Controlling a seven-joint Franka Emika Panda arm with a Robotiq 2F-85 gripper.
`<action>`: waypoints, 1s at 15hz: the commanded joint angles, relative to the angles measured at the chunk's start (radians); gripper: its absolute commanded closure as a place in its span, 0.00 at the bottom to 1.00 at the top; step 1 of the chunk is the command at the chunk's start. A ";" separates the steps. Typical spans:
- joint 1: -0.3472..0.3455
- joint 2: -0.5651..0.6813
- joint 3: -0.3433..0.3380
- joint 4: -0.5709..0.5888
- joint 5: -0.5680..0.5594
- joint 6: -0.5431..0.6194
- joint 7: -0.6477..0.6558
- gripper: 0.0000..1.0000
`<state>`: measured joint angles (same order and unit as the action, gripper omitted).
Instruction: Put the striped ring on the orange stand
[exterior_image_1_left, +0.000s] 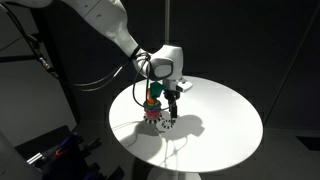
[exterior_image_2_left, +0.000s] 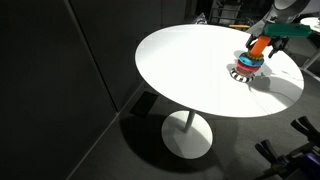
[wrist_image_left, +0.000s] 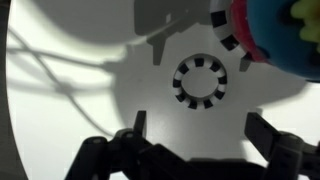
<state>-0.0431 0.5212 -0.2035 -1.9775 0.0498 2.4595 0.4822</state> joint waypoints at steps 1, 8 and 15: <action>0.002 0.029 -0.017 0.044 -0.003 -0.009 0.020 0.00; -0.009 0.030 -0.026 0.041 0.004 -0.007 0.004 0.00; -0.022 0.058 -0.042 0.065 0.004 -0.010 0.013 0.00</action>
<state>-0.0545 0.5495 -0.2394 -1.9554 0.0498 2.4595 0.4838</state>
